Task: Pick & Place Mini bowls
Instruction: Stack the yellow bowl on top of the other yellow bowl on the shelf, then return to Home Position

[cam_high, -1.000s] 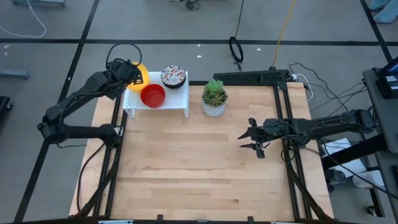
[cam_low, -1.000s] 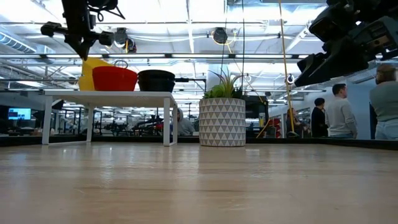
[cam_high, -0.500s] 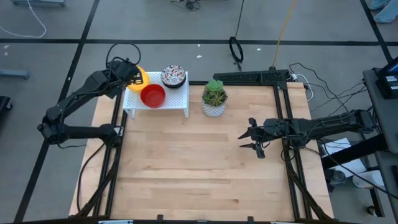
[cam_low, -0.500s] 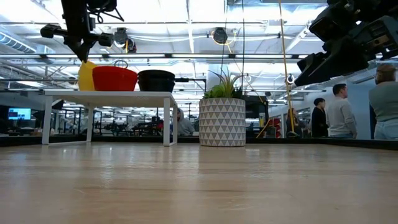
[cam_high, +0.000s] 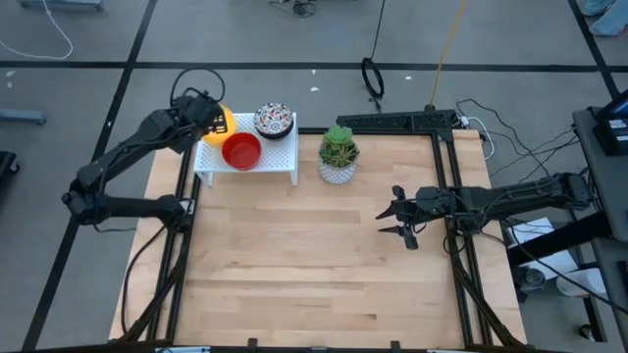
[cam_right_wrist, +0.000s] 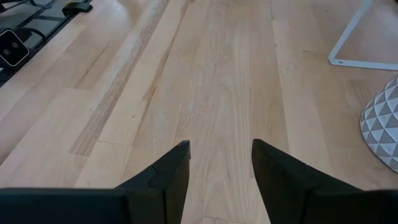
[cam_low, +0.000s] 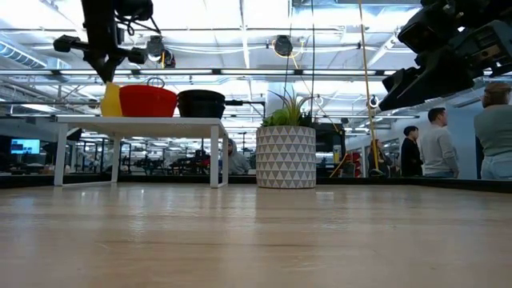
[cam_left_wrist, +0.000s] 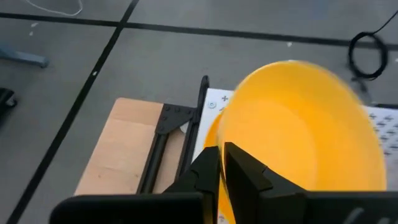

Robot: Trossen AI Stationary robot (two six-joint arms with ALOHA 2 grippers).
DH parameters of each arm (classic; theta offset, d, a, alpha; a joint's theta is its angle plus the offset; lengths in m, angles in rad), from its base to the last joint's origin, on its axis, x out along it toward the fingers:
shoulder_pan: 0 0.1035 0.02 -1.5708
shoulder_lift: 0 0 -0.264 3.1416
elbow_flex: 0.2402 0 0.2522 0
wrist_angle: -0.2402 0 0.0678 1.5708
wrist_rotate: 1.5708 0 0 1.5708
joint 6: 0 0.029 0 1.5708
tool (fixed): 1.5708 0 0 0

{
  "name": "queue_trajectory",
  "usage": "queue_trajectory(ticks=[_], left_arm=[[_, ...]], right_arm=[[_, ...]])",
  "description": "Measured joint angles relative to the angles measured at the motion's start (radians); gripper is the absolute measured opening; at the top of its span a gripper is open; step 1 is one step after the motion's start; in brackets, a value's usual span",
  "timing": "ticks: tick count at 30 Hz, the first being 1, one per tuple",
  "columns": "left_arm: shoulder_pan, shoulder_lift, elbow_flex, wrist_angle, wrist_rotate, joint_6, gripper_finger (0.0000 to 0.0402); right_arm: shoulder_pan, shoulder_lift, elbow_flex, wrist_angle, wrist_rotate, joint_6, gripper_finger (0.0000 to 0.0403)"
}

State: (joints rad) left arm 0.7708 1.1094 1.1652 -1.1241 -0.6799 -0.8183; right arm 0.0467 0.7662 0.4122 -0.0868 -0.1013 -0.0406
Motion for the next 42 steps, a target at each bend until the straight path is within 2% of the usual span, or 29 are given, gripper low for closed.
queue_trajectory(ticks=[7,15,18,22,25,30,42], left_arm=[[0.025,0.060,0.000,0.004,0.003,-0.003,0.0070],[0.040,0.026,0.000,0.018,0.039,0.020,0.0152],[0.040,-0.014,0.000,0.021,0.073,0.030,0.0180],[0.040,-0.081,0.006,0.028,0.177,0.037,0.0204],[0.038,-0.139,0.006,0.026,0.274,0.058,0.0212],[0.016,-0.247,0.006,0.026,0.406,0.156,0.0214],[-0.120,-0.469,0.007,0.027,0.421,0.191,0.0214]], right_arm=[[0.000,0.000,0.000,-0.001,0.000,-0.001,0.0160],[0.000,0.000,0.000,0.000,0.000,-0.002,0.0160],[0.000,0.000,0.000,0.002,0.007,-0.002,0.0160],[0.000,-0.024,0.000,0.010,0.067,-0.002,0.0160],[0.000,-0.067,0.000,0.010,0.103,-0.002,0.0160],[0.000,-0.168,0.000,0.009,0.105,-0.002,0.0160],[0.000,-0.402,0.000,0.006,0.105,0.051,0.0160]])
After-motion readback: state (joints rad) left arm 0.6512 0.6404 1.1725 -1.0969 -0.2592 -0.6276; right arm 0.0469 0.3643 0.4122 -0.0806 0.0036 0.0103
